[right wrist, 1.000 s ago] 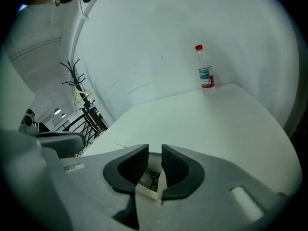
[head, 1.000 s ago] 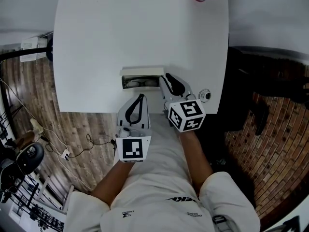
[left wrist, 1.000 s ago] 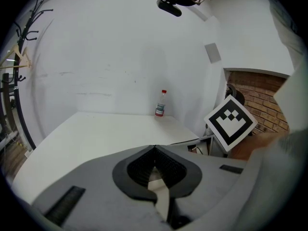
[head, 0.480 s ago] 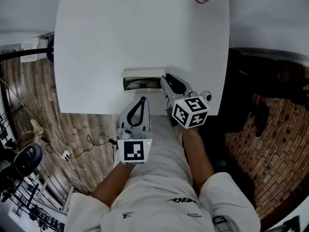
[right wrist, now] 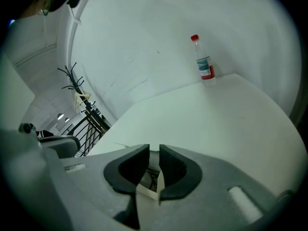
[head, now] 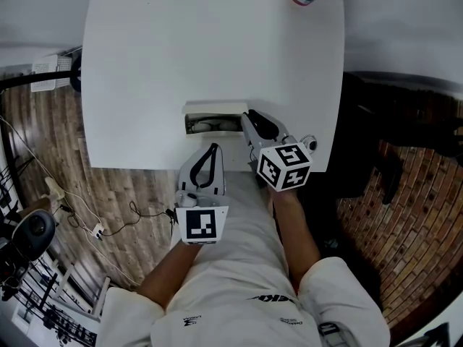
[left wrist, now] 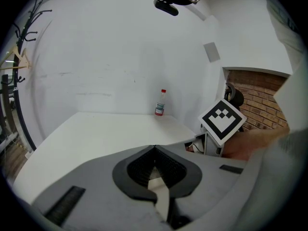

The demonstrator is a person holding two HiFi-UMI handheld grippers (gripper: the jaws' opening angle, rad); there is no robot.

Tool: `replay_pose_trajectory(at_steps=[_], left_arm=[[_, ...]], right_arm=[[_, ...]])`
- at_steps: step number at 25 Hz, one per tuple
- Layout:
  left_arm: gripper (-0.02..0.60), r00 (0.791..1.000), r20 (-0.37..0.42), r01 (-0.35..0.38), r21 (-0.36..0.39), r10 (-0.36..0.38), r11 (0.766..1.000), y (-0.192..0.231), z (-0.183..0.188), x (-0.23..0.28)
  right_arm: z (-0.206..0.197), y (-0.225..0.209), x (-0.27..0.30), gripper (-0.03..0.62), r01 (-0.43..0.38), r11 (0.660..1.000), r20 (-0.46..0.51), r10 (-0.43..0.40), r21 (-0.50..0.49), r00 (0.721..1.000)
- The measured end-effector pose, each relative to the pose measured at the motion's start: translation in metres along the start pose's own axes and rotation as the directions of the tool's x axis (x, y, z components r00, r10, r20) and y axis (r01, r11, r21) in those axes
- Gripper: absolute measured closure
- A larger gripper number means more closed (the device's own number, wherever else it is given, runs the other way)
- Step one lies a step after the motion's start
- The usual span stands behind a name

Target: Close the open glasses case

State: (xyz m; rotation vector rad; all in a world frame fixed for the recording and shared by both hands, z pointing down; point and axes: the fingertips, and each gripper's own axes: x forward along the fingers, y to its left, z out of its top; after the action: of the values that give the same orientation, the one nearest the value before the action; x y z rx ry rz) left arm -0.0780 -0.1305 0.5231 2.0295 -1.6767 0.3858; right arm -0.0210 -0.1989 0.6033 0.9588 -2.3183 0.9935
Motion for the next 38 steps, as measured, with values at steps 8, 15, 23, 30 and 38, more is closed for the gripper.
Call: replay_pose_trajectory(at_steps=[8,15,23,30,38], left_arm=[[0.583,1.0,0.01,-0.026,0.011,0.026,1.0,0.001,0.001,-0.005],[0.583,1.0,0.006,-0.026,0.014,0.026,1.0,-0.002,0.002,-0.01],[0.583,0.999,0.016,-0.029,0.011,0.029,1.0,-0.003,0.001,-0.014],[0.583,0.999,0.022,-0.037,0.013,0.037,0.999,-0.004,-0.001,-0.014],[0.583,0.999,0.026,-0.044,0.018,0.044,0.999,-0.008,-0.005,-0.017]], right_arm=[[-0.003,0.002,-0.004,0.536,0.01,1.0,-0.004,-0.01,-0.02,1.0],[-0.008,0.004,-0.008,0.537,0.014,1.0,-0.009,-0.014,-0.026,1.0],[-0.013,0.008,-0.011,0.537,0.017,0.997,-0.018,-0.018,-0.075,1.0],[-0.017,0.009,-0.012,0.537,0.013,0.996,-0.027,-0.016,-0.085,1.0],[-0.025,0.01,-0.018,0.537,0.006,0.996,-0.035,-0.01,-0.089,0.999]])
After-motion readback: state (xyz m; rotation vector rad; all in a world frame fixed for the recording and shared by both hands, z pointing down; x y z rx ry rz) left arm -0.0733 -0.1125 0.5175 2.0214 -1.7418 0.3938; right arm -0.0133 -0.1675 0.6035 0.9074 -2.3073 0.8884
